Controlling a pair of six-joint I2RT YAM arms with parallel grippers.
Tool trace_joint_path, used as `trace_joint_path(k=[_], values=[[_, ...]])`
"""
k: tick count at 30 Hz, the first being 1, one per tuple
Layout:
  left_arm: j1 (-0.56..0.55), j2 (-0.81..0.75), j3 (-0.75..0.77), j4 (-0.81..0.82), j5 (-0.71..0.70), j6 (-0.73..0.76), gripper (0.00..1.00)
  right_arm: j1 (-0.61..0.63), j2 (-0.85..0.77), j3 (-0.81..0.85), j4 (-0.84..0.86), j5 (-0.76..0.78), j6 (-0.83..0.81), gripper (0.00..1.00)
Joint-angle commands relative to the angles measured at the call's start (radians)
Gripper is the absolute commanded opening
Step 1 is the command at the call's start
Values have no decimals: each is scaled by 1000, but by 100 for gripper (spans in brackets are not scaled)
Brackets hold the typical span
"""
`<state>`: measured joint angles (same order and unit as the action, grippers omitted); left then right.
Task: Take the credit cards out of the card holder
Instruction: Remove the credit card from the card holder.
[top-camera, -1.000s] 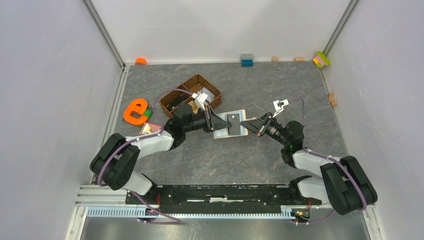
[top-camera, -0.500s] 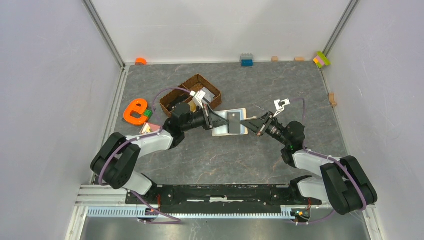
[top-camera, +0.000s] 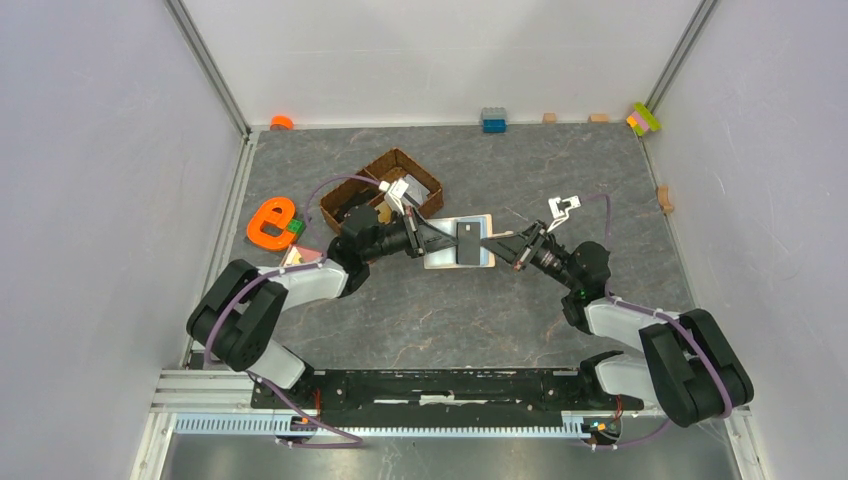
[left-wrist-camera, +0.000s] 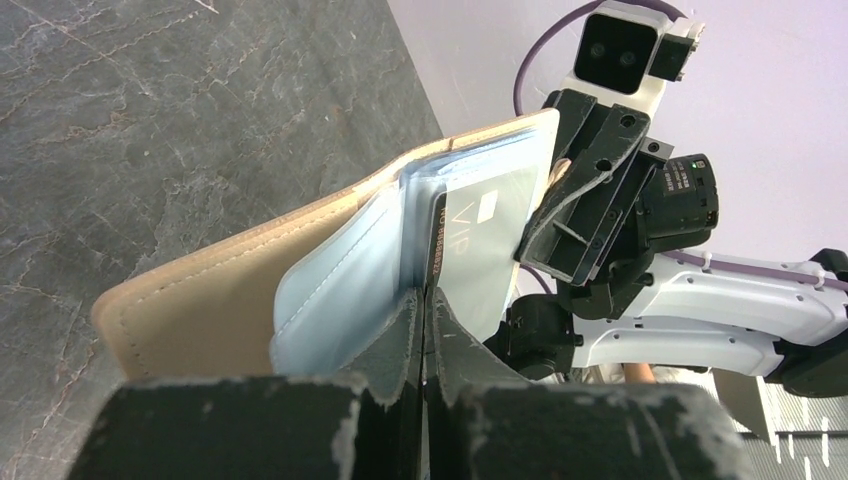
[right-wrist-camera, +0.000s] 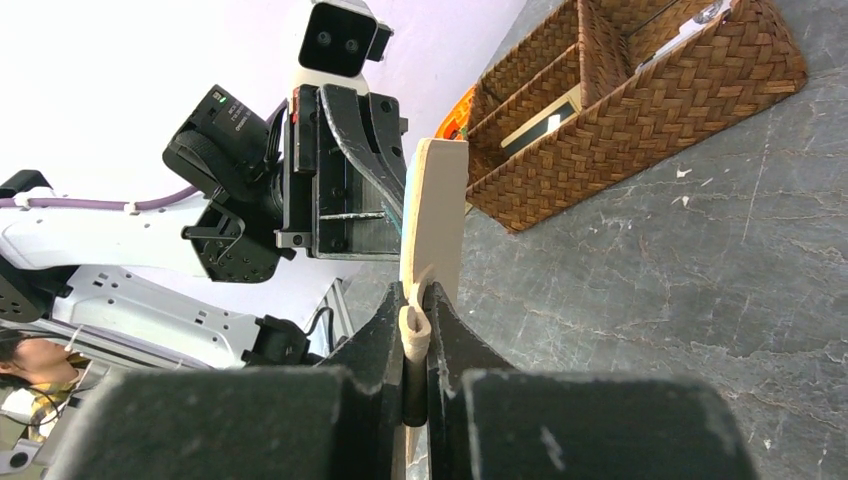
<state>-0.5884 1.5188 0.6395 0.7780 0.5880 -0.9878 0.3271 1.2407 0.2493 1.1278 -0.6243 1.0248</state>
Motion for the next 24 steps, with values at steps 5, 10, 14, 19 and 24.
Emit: trace_joint_path(k=[5,10,14,19,24], values=[[-8,5,12,155,62,-64,2,32,36,49,-92,-43,-44,19],[-8,8,12,146,56,-64,2,38,47,55,-92,-47,-48,27],[-9,18,15,144,58,-68,2,45,56,60,-103,-48,-49,1],[-2,8,12,140,58,-65,2,44,41,64,-105,-54,-48,0],[-8,-4,39,86,88,-26,9,44,32,75,-128,-68,-55,2]])
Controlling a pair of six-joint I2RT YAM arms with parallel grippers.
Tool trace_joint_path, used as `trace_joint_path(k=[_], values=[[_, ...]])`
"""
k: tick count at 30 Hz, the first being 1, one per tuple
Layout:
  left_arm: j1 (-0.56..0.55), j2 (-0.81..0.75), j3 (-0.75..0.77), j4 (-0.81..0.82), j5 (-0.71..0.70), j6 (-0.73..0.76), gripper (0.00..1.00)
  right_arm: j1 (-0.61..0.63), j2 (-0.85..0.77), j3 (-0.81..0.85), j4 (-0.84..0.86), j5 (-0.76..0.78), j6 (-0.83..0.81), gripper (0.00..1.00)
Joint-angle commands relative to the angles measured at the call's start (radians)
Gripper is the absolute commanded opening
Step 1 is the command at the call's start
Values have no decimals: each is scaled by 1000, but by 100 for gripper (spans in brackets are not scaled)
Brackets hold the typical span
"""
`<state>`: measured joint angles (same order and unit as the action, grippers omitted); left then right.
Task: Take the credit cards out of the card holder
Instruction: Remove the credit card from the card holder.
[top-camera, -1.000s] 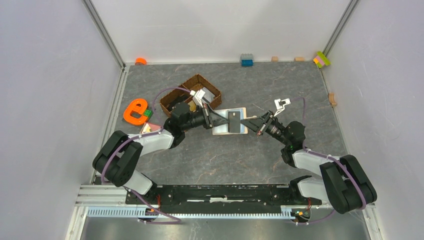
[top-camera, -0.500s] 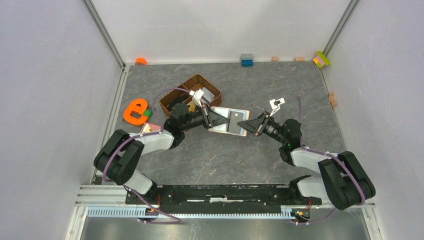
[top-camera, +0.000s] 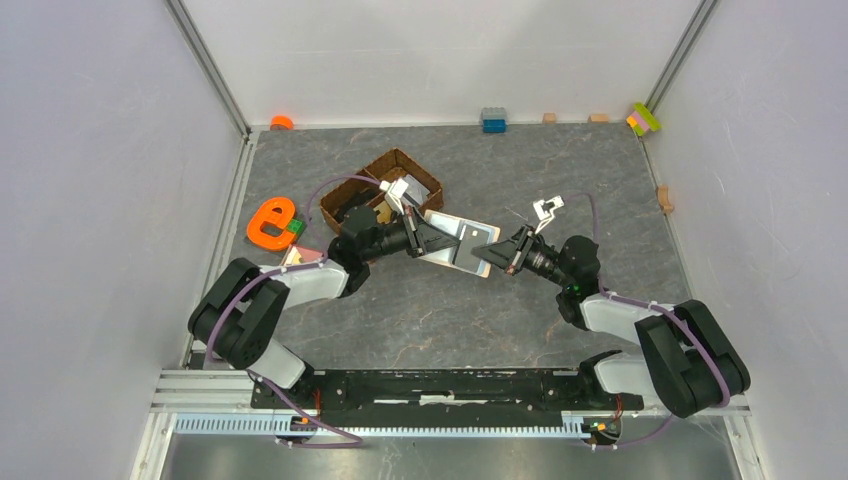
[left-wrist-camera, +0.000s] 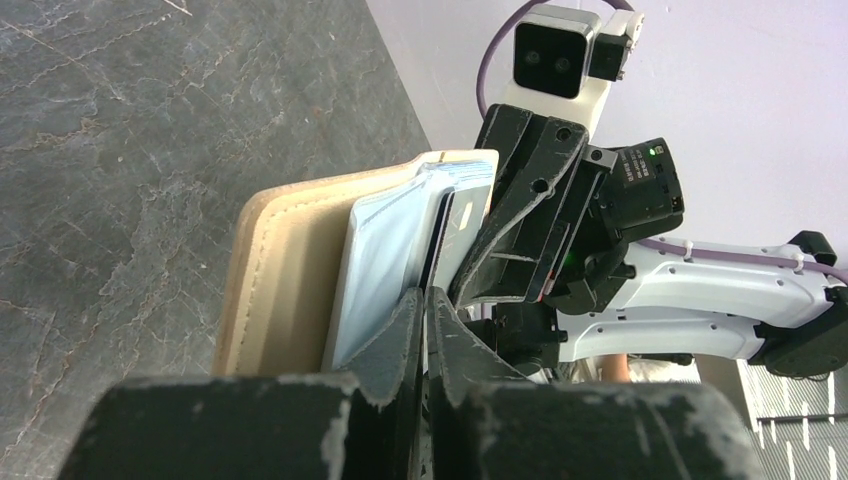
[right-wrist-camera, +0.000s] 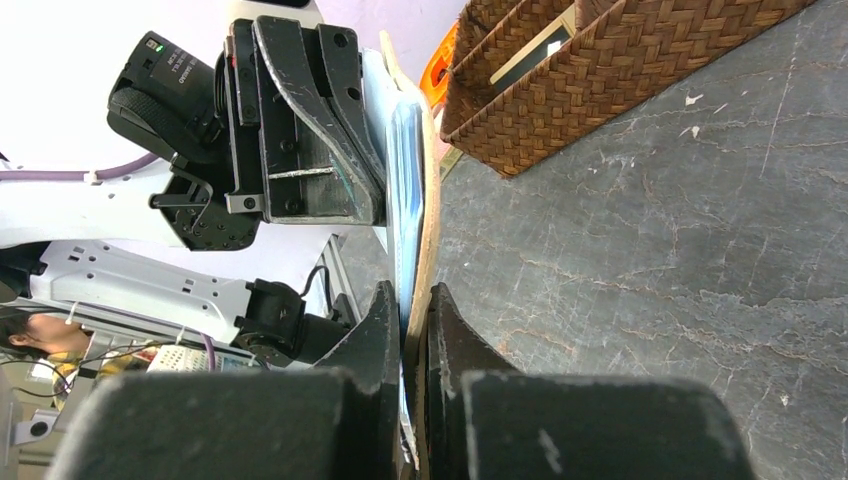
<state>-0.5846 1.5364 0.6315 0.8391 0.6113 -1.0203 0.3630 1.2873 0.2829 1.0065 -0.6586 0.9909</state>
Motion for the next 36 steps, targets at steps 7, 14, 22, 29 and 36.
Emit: trace_joint_path(k=[7,14,22,29,36], values=[[-35,-3,89,11,134,12,24,7,-11,48,16,-66,-2,8],[-58,35,125,19,204,-2,28,0,5,69,39,-125,38,9],[-85,-48,182,-365,66,266,28,-1,-2,89,20,-155,41,13],[-106,21,198,-219,209,177,29,-1,12,84,59,-168,68,7],[-122,89,177,137,344,-45,27,-1,33,76,174,-206,148,7]])
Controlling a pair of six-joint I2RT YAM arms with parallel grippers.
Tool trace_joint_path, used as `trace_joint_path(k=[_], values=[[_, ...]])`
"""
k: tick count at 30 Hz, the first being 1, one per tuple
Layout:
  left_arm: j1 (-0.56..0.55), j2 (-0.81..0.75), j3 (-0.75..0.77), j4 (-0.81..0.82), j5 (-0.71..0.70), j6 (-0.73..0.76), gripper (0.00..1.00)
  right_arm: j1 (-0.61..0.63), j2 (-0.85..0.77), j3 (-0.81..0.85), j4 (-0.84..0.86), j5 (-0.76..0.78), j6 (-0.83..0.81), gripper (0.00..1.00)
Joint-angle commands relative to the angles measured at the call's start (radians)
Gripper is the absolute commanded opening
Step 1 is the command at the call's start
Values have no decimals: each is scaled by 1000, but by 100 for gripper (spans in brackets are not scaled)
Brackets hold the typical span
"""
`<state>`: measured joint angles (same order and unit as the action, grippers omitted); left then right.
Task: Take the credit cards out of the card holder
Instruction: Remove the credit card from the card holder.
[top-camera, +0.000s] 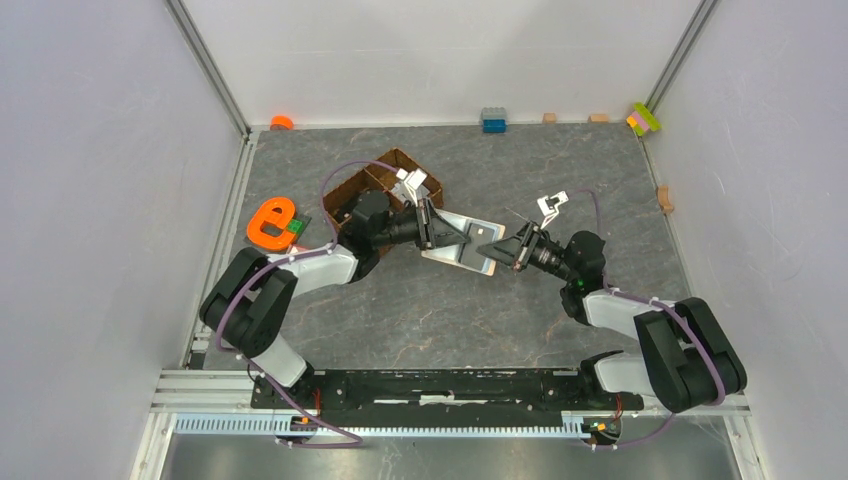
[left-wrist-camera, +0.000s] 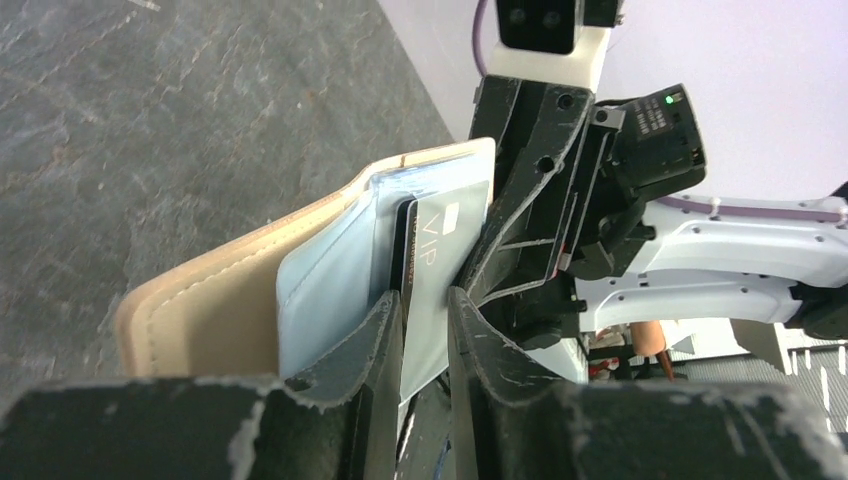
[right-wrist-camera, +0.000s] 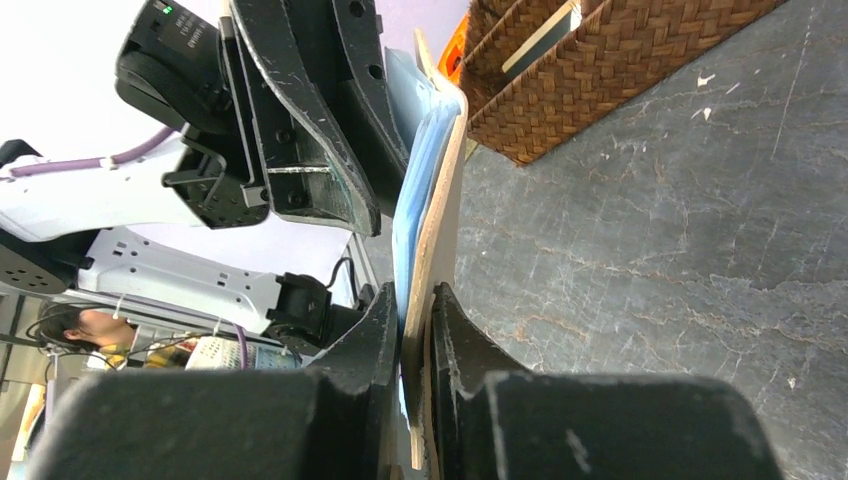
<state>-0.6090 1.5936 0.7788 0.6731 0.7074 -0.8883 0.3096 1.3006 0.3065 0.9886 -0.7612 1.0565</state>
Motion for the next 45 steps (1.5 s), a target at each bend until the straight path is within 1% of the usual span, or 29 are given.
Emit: trace_joint_path(k=[1,4,9,13,15,18,21,23,25,28,29,32,37,39,41,45], values=[[-100,33,32,313,256,-186,27,53,22,50,217,-107,100,7],[-101,38,37,314,266,-194,28,52,25,50,242,-118,116,8],[-106,52,42,347,288,-228,27,51,12,55,223,-118,96,10],[-106,52,44,341,287,-227,20,41,6,48,245,-111,96,12],[-106,48,50,289,279,-197,17,35,3,42,266,-109,106,12],[-106,41,60,198,264,-140,11,32,7,37,291,-110,120,16],[-106,33,63,166,260,-120,8,30,12,36,297,-109,125,17],[-107,32,63,161,258,-115,3,28,15,34,302,-109,130,16],[-106,28,62,150,250,-109,2,25,19,30,315,-107,138,18],[-102,23,62,108,227,-84,2,20,22,27,330,-105,149,25],[-99,19,60,95,217,-78,2,19,22,26,331,-104,151,26],[-74,6,36,89,182,-80,2,15,27,22,331,-101,149,32],[-46,6,14,108,156,-103,2,10,37,15,337,-95,158,31],[-35,12,3,132,154,-124,2,8,41,13,353,-95,171,34],[-20,15,-12,166,146,-151,2,6,42,11,355,-93,172,39],[8,15,-36,193,126,-178,2,1,42,6,350,-89,173,42]])
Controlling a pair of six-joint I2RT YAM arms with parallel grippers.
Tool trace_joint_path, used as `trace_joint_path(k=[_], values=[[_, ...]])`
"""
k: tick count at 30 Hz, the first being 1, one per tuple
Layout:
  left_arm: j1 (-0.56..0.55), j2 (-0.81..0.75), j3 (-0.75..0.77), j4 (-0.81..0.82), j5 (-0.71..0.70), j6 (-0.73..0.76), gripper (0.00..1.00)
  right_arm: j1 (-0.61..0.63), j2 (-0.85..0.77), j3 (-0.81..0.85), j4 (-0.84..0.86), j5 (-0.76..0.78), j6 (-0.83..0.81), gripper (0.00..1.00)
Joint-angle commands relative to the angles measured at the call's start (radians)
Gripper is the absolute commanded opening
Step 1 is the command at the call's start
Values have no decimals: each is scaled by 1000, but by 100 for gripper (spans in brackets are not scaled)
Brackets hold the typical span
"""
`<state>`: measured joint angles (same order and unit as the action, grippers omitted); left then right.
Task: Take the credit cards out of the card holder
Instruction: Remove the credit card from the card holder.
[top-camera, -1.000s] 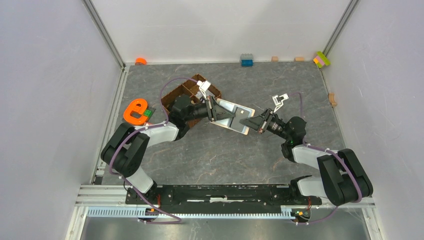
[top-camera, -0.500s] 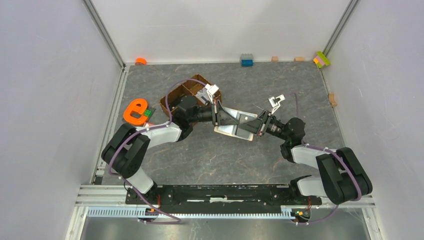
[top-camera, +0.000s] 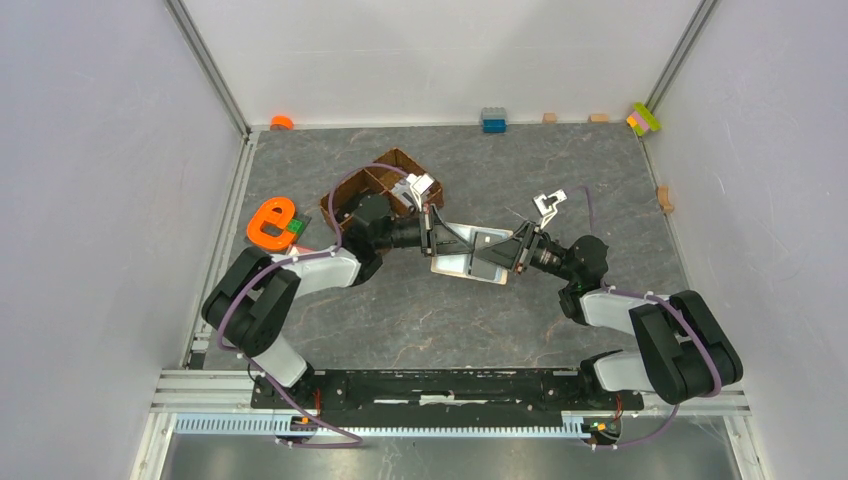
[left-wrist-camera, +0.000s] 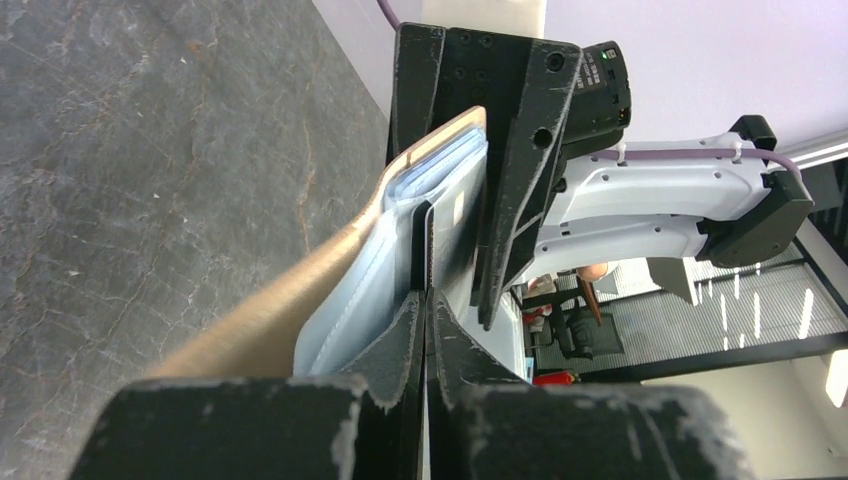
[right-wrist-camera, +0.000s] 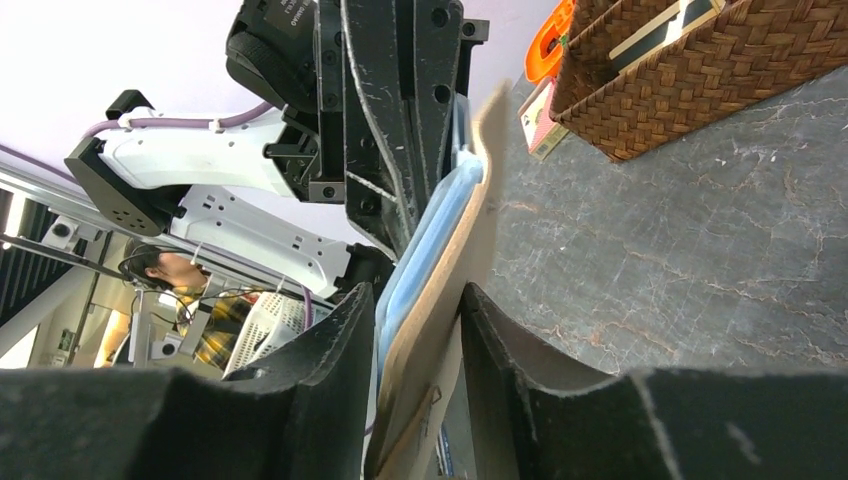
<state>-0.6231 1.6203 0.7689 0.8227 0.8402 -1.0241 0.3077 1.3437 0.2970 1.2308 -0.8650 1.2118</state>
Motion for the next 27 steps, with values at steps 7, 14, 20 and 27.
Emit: trace_joint_path(k=[7,14,20,27], values=[[44,-36,-52,47,-35,-44,2,-4,-1,15,64,23,-5,41],[59,-59,-72,55,-52,-45,2,-9,-6,14,31,30,-24,25],[65,-64,-79,61,-57,-48,2,-12,-8,15,23,32,-27,13],[58,-33,-71,94,-33,-68,33,-12,-11,15,19,30,-24,0]])
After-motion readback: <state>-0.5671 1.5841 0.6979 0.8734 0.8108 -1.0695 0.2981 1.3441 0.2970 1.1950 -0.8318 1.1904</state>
